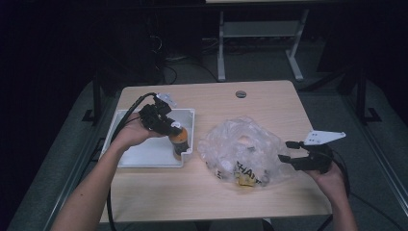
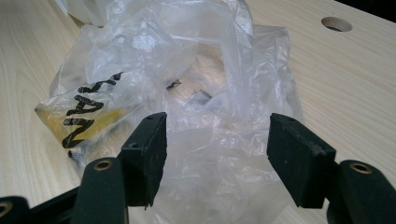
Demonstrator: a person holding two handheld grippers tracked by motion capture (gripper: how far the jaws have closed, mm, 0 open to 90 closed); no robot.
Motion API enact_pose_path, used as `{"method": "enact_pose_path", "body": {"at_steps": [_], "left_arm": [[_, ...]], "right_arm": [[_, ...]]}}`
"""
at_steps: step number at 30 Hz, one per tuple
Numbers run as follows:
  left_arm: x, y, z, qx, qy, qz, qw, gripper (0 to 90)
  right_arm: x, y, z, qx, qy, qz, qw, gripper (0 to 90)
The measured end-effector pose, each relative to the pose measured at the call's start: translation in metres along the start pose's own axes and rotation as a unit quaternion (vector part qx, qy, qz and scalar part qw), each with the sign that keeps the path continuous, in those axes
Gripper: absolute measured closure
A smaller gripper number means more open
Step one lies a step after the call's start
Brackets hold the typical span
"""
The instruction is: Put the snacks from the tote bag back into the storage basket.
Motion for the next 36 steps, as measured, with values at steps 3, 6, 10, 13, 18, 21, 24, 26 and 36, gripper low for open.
{"method": "enact_pose_path", "body": {"at_steps": [3,6,10,13,18,21,24,26,36], "left_arm": [[0.0,0.0,-0.001,0.003,-0.002,0.001,1.0,59.2],[0.0,0.0,0.0,0.002,0.002,0.0,1.0,59.1],[0.0,0.0,0.0,0.0,0.003,0.0,1.0,59.0],[0.0,0.0,-0.001,0.0,0.002,0.0,1.0,58.6],[0.002,0.0,-0.003,0.001,0.012,-0.01,0.9999,49.5],[0.003,0.0,-0.005,0.003,0.014,-0.012,0.9998,41.6],[0.003,0.001,-0.006,-0.002,0.018,-0.014,0.9997,37.1],[0.004,0.0,-0.006,-0.009,0.024,-0.013,0.9996,34.3],[0.004,0.004,-0.013,-0.013,0.023,0.002,0.9996,30.8]], "right_arm": [[0.001,-0.001,0.001,-0.001,0.001,0.001,1.0,37.3],[0.001,-0.001,0.001,-0.001,0.002,0.002,1.0,37.3],[0.001,0.0,0.0,-0.001,0.0,0.002,1.0,37.3],[0.001,0.0,0.001,-0.001,0.0,0.002,1.0,37.3],[0.001,-0.001,0.001,-0.001,0.0,0.003,1.0,37.1],[0.001,-0.001,0.001,-0.001,0.0,0.003,1.0,37.0],[0.001,-0.002,0.001,-0.001,0.0,0.003,1.0,36.8],[0.002,-0.002,0.001,0.0,0.0,0.002,1.0,36.5],[0.001,-0.002,0.001,0.002,0.0,0.003,1.0,36.0]]}}
Point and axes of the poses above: each handheld gripper's, and its own axes: y roughly backward along the jaws, z roughly out of its top, x roughly to its left, the point moved 5 cm from there along -y, roughly forward along the jaws, and after that the axes turned 8 degrees about y, right-handed, at the moved point
